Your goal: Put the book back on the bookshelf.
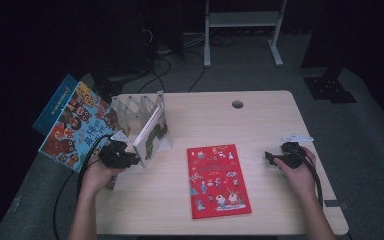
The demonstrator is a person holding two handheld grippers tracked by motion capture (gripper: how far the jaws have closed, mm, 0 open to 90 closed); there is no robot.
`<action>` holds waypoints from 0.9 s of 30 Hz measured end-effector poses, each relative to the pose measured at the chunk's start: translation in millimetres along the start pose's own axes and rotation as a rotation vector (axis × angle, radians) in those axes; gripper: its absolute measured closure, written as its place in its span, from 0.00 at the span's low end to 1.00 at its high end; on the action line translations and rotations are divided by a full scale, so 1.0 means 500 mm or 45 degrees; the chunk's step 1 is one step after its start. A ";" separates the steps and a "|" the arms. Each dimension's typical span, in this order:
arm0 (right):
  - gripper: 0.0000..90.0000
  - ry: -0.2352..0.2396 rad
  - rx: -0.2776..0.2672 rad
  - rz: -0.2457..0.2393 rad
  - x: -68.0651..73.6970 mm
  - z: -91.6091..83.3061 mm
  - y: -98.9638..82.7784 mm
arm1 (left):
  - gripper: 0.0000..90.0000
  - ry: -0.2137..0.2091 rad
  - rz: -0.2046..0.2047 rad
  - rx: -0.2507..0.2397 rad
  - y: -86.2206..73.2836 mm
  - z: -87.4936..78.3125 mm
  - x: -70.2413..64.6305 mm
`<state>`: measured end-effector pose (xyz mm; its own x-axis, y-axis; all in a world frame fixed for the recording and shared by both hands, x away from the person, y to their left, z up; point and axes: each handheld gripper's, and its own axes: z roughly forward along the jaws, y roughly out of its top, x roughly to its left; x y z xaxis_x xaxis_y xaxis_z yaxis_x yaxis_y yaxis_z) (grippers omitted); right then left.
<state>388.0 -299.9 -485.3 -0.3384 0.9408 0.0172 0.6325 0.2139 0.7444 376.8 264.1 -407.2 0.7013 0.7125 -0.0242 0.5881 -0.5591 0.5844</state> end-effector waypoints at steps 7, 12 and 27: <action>0.22 0.000 0.000 0.000 0.000 0.000 0.000 | 0.78 -0.023 0.002 -0.012 0.010 0.024 -0.011; 0.22 0.000 0.000 0.000 0.000 0.000 0.000 | 0.78 -0.044 0.001 -0.029 0.021 0.037 -0.021; 0.22 0.000 0.000 0.001 0.000 0.000 0.000 | 0.80 -0.058 0.039 -0.075 0.061 0.089 -0.051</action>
<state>388.0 -299.9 -485.3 -0.3379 0.9410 0.0177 0.6329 0.2133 0.7443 394.6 210.2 -424.7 0.7368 0.6748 -0.0414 0.5425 -0.5536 0.6318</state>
